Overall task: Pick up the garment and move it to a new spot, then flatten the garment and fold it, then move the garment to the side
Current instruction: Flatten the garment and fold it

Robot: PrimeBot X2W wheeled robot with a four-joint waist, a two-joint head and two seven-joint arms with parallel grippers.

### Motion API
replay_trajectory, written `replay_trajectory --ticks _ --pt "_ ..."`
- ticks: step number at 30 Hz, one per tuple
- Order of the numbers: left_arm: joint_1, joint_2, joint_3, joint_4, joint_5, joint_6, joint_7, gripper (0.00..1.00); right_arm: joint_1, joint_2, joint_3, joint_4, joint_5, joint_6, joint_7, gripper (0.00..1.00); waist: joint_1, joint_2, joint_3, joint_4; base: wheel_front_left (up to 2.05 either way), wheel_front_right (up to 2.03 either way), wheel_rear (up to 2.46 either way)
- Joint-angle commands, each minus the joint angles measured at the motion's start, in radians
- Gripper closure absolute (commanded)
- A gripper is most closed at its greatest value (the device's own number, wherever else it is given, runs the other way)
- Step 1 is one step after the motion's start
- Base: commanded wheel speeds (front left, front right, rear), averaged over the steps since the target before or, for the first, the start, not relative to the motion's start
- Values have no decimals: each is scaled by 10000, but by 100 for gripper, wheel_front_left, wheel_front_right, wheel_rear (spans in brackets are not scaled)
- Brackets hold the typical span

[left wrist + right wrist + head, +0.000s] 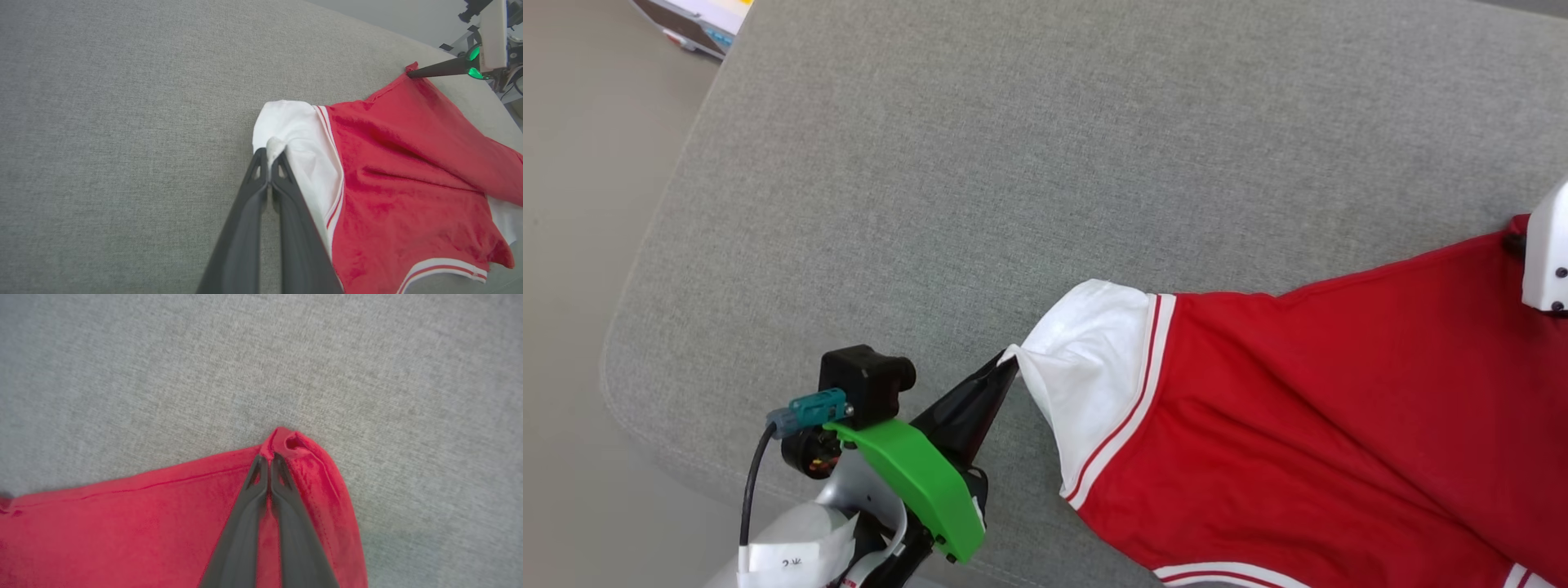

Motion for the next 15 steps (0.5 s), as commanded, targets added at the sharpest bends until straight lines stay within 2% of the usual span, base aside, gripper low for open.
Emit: replay_trajectory --ticks 1,9,15 --pt "-164 65 69 8 81 51 -60 100 199 89 110 177 112 -6 -151 100 -1 0 -262 -166 0 0 0" --pt "-41 431 251 -182 76 233 24 100 290 7 254 197 730 -6 -1468 100 -1 0 -1309 -772 0 0 0" --pt "52 728 421 -492 -30 344 159 100 571 -136 129 -124 1482 -6 -1942 100 -1 0 -2147 -1247 0 0 0"
